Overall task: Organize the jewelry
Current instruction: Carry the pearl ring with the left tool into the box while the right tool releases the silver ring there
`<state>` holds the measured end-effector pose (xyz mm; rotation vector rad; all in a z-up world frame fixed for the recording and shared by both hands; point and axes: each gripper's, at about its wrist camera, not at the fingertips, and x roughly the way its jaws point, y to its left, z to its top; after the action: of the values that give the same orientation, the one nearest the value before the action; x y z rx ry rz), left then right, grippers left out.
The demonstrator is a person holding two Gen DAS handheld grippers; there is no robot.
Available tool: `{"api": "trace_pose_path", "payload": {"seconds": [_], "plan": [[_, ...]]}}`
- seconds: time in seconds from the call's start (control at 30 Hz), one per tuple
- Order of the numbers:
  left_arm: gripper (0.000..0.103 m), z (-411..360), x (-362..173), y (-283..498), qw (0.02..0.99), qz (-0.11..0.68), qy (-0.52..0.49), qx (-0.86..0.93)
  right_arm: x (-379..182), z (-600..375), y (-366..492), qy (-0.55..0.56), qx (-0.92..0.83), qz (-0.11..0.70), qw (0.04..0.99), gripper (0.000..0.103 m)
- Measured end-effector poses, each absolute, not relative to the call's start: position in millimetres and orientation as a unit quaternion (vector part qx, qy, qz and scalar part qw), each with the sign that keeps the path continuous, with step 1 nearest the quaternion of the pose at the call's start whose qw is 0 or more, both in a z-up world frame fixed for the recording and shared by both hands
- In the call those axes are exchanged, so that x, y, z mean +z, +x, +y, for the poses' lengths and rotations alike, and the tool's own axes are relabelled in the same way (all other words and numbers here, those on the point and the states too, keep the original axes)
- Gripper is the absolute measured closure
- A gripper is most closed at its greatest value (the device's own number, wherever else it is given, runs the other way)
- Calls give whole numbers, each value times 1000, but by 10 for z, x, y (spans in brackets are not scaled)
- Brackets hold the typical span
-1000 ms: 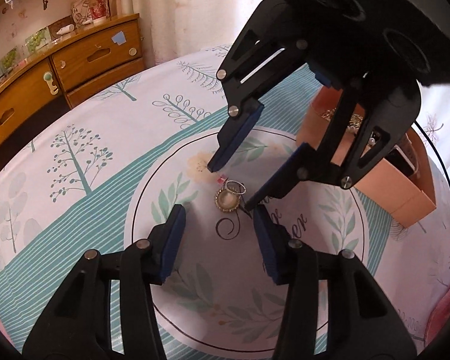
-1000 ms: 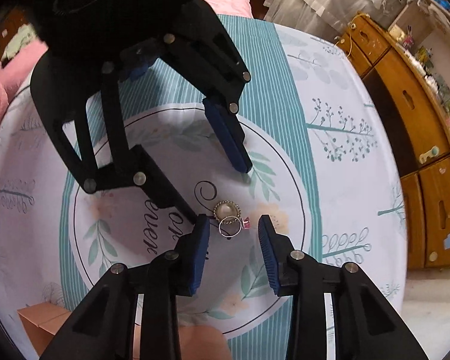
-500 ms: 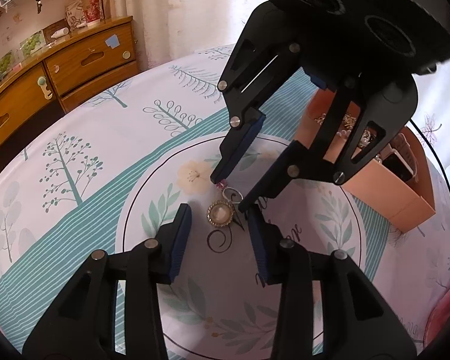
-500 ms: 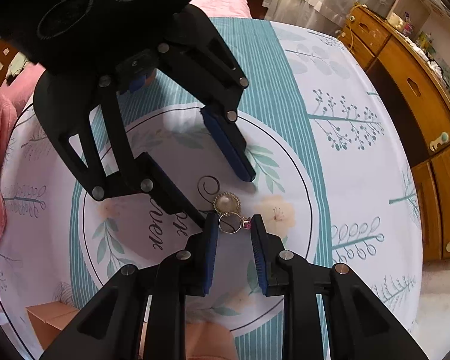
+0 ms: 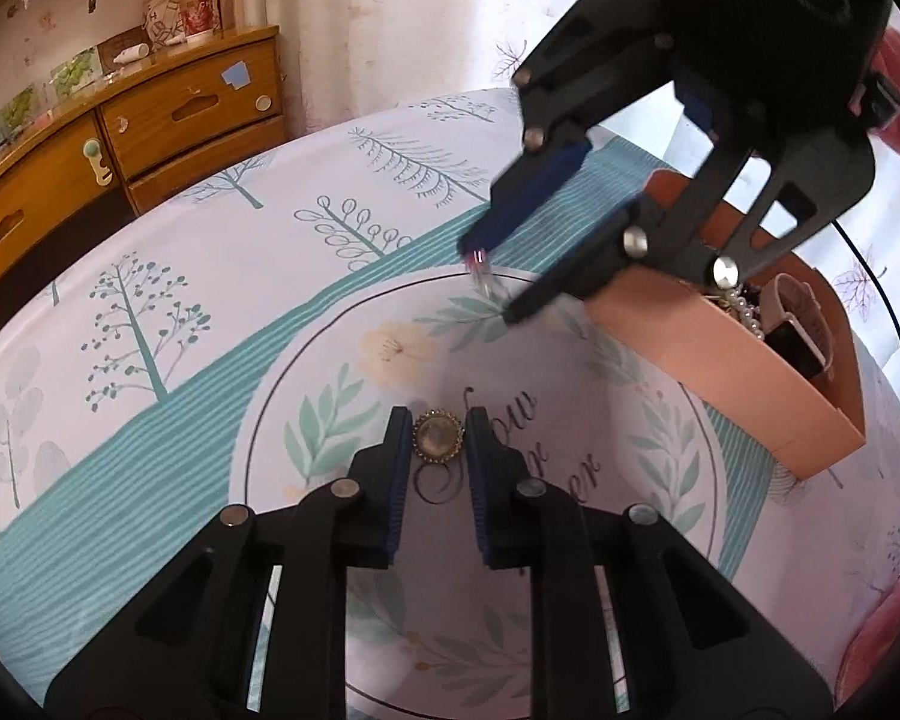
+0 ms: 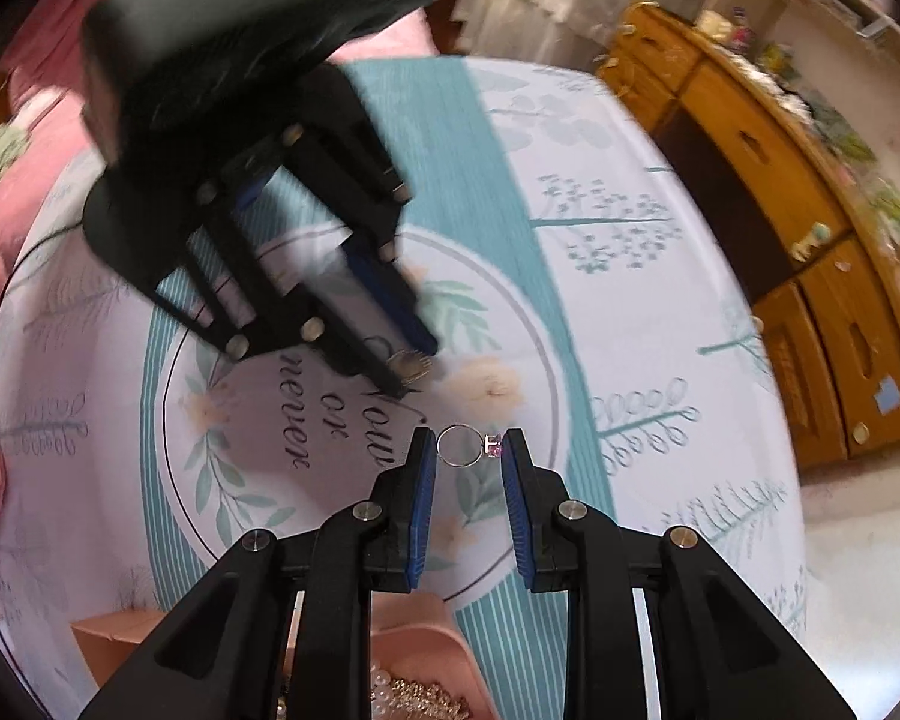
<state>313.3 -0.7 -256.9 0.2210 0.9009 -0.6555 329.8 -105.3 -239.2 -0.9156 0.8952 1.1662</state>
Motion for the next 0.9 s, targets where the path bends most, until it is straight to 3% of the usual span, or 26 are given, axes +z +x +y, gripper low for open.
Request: {"api": "trace_pose_path", "payload": {"seconds": [0.43,0.77,0.9], "plan": [[88,-164,-2066,2696,857,388,31,-339,-1752,-1801,2793,-140,310,441,830,81],[88,-659,-1759,2366,836,374,-39,-399,-1558,-2716,1750,68,111,472,872,81],[87,-884,-1711,2284,836,369,-33,-405,-1614,-2976,1437,101,50,467,877,81]]}}
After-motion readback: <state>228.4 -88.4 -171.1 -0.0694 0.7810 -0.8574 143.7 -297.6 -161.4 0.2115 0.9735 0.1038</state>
